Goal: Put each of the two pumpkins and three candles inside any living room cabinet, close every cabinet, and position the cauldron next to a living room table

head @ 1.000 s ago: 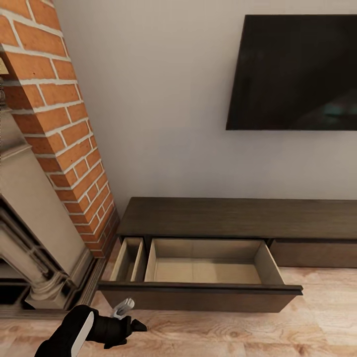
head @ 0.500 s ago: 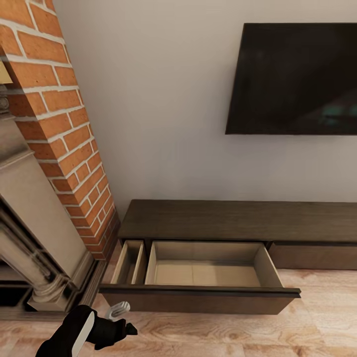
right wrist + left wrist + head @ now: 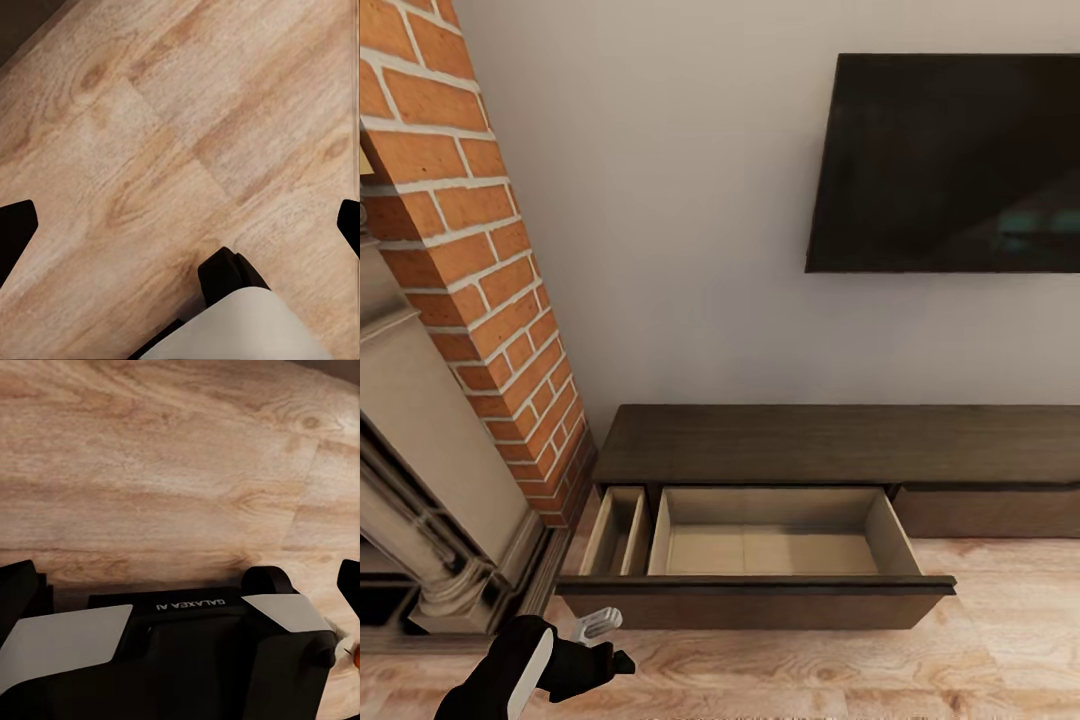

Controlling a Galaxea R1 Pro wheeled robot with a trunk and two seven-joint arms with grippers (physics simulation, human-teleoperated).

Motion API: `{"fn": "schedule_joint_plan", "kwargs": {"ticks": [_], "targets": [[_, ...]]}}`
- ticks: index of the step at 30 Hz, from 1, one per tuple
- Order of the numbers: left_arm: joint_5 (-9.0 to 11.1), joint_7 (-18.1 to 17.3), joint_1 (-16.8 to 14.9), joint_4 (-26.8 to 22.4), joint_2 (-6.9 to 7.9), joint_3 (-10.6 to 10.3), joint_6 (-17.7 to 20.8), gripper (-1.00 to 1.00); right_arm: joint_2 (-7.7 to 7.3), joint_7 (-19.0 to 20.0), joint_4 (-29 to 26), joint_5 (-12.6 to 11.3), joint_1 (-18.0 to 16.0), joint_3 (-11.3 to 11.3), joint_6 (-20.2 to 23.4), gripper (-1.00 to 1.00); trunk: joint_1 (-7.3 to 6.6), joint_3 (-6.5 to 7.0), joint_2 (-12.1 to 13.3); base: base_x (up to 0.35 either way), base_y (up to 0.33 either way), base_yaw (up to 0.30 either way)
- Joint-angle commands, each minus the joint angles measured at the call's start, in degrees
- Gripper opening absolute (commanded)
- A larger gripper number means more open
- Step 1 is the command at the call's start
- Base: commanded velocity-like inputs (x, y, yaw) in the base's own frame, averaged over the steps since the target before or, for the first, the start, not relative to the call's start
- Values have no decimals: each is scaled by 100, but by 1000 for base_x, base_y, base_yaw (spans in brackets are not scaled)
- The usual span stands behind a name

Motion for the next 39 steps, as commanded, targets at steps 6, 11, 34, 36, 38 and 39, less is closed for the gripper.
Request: {"fn": "schedule_joint_plan", "kwargs": {"ticks": [6,11,34,36,38,39], "targets": [[0,3,0,0,7,-3,1,100,0,2,22,-6,0,-8,0,100,0,0,0,-213,0,-263],[0,3,0,0,8,-3,0,100,-7,3,26,-12,0,-9,0,100,0,0,0,-130,0,-282],[-13,4,0,0,-1,-11,-7,100,-24,7,42,-70,0,-35,-6,100,0,0,0,-5,0,-285],[-14,4,0,0,-1,-11,-6,100,-25,7,43,-72,0,-40,-6,100,0,0,0,-147,-50,-285],[-11,4,0,1,3,-12,-7,100,-30,7,44,-75,0,-47,-6,100,0,0,0,-135,-33,-285],[-14,3,0,1,2,-12,-7,100,-34,7,44,-76,0,-50,-4,100,0,0,0,-61,-15,-285]]}}
